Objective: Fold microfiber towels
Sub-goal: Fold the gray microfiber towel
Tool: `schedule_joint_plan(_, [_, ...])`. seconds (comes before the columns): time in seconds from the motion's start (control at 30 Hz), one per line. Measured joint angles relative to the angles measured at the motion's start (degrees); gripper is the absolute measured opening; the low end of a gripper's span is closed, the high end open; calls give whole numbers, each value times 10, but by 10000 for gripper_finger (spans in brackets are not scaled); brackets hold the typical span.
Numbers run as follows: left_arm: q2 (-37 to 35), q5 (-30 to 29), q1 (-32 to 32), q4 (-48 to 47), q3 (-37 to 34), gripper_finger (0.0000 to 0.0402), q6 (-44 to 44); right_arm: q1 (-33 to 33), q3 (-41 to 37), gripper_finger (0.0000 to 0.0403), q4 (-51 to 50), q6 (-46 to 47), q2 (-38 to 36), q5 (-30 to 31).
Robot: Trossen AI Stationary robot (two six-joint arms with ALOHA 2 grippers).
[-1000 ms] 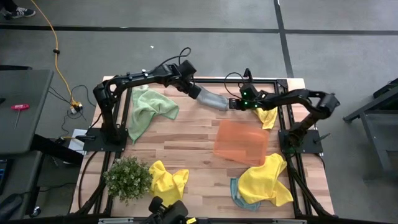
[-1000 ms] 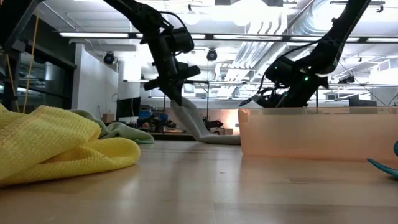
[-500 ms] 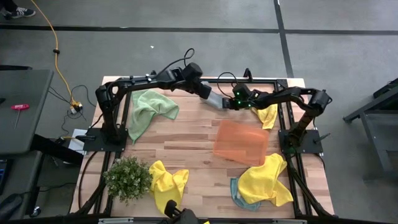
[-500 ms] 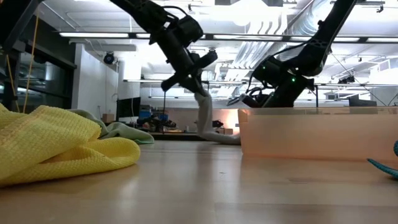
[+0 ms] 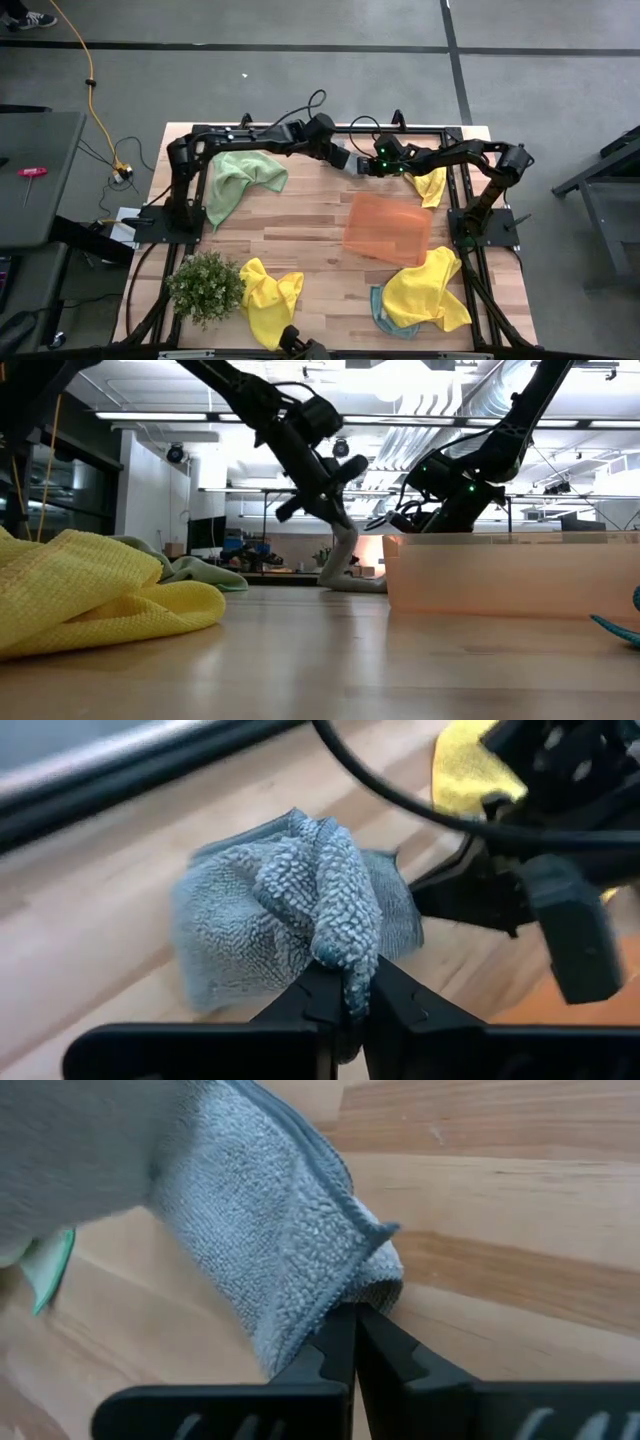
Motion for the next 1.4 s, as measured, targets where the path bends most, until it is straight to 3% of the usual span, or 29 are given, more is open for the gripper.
schedule_joint_plan(0.37, [38,36,-7,62,0,47,0,0,0,0,0,5,0,0])
schedule_joint_plan(0.53, [38,43,-7,94,0,86,10,0,0,0,0,6,0,1])
schedule_joint_plan(0.87, [31,113,1,129,-1,165,43,-2,0,0,2,3,-3,0])
schedule_joint_plan(1.07, [-20,160,46,98,1,169,106,-27,0,0,-9,-32,-29,-6])
schedule_joint_plan(1.23, [-37,163,78,82,0,166,159,-51,1,0,-57,-74,-67,-8])
schedule_joint_plan(1.4, [-37,168,93,129,-42,165,159,-61,1,0,-61,-118,-98,-51])
